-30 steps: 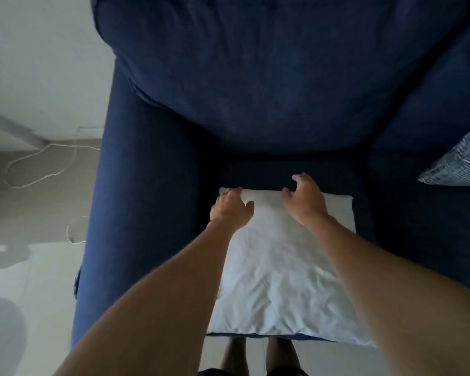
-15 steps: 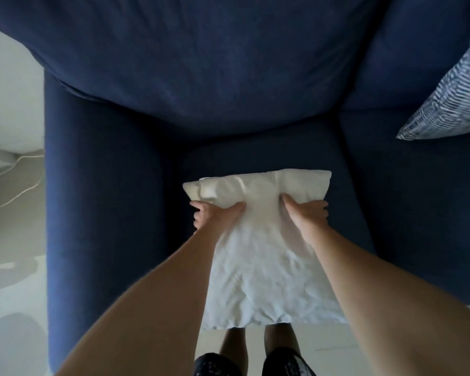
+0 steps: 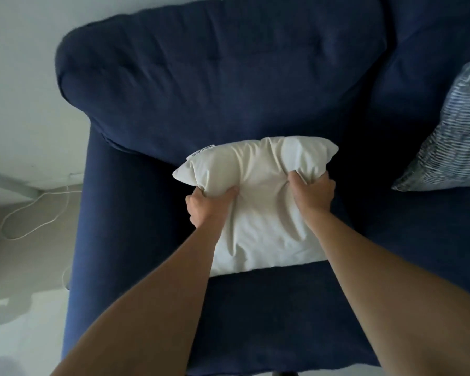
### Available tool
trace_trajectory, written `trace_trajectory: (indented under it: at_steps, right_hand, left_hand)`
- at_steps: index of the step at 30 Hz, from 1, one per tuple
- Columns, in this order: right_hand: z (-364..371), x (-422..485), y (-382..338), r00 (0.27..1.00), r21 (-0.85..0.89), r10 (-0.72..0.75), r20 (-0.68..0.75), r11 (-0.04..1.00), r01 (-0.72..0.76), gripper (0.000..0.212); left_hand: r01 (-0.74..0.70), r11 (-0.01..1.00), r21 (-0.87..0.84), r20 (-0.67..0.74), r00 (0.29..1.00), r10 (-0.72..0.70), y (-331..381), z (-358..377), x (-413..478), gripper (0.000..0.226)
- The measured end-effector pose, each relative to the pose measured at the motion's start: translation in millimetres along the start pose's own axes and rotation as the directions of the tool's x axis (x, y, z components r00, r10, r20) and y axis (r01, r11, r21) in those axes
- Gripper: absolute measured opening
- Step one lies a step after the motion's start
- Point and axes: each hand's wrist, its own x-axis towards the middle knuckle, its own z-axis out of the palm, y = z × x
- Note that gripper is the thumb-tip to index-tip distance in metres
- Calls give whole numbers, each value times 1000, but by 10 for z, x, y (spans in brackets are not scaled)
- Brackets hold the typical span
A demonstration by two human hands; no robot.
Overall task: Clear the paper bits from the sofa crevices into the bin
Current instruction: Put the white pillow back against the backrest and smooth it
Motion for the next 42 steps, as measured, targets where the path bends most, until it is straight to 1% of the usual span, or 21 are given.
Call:
trace_trajectory:
  at_steps: [2, 5, 8, 10, 11, 13, 15, 18, 22, 25, 27, 28, 30, 31, 33, 34, 35, 37, 38, 39, 42]
  right_hand:
    - [57, 12, -144, 998, 106, -66, 0, 992, 66, 50]
    - [127, 26, -212, 995, 158, -94, 26, 983, 89, 49]
    - [147, 56, -195, 992, 208, 7, 125, 978, -33, 65]
    - [137, 91, -204, 985, 256, 64, 163, 961, -105, 78]
    - [134, 115, -217, 985, 270, 65, 159, 957, -107, 80]
    - [126, 162, -264, 993, 234, 43, 107, 970, -67, 74]
    - [134, 228, -328, 999, 147, -13, 41, 989, 7, 59]
    - [156, 322, -466, 996, 44, -89, -28, 995, 90, 33]
    - [112, 450, -546, 977, -31, -153, -146, 988, 150, 30]
    - [123, 489, -540, 953, -53, -220, -209, 975, 214, 28]
    - [166, 492, -538, 950, -17, -193, -245, 981, 195, 27]
    - [185, 493, -542, 955, 6, -165, -248, 985, 172, 27]
    - [218, 510, -540, 972, 59, -113, -206, 990, 127, 29]
    - [230, 517, -541, 980, 79, -100, -170, 990, 115, 31]
    - [247, 501, -555, 984, 82, -117, -133, 988, 128, 34]
    - [257, 482, -561, 979, 55, -146, -144, 986, 155, 37]
    - [269, 458, -565, 967, 8, -187, -175, 981, 191, 38]
    - [290, 407, -560, 920, -103, -307, -245, 951, 290, 38]
    - [301, 384, -555, 886, -150, -382, -261, 923, 354, 35]
    - [314, 371, -549, 850, -188, -462, -254, 885, 425, 32]
    - [363, 342, -539, 733, -295, -671, -115, 727, 620, 26]
  left_hand:
    - [-62, 998, -26, -36, 997, 61, 126, -30, 80, 57]
    - [-124, 992, -36, -17, 992, 123, 212, -53, 196, 67]
    - [-117, 993, -4, 39, 992, 117, 179, -57, 294, 79]
    - [-99, 995, 10, 79, 992, 98, 157, -66, 329, 77]
    - [-90, 996, 12, 90, 992, 89, 164, -71, 338, 75]
    - [-87, 996, 32, 74, 994, 85, 199, -61, 365, 73]
    - [-98, 994, 52, 17, 995, 97, 259, -25, 390, 67]
    - [-133, 991, -1, -27, 991, 133, 351, 26, 448, 59]
    - [-183, 982, -33, -94, 979, 180, 367, 23, 495, 41]
    - [-249, 968, -33, -129, 962, 243, 364, 36, 456, 41]
    - [-259, 964, -56, -146, 957, 249, 351, 65, 442, 40]
    - [-252, 965, -69, -146, 960, 240, 345, 75, 446, 41]
    - [-214, 974, -78, -112, 972, 205, 343, 83, 460, 49]
    - [-189, 979, -79, -83, 980, 183, 350, 84, 466, 58]
    - [-149, 986, -74, -64, 987, 144, 388, 90, 453, 89]
    - [-151, 988, -43, -103, 984, 146, 414, 96, 440, 102]
    - [-179, 984, 26, -166, 969, 180, 443, 99, 419, 108]
    - [-260, 944, 205, -261, 915, 309, 492, 107, 383, 101]
    - [-303, 913, 274, -261, 890, 373, 509, 111, 375, 93]
    - [-351, 879, 323, -230, 872, 433, 526, 115, 365, 84]
    - [-467, 782, 412, -113, 826, 553, 531, 135, 363, 69]
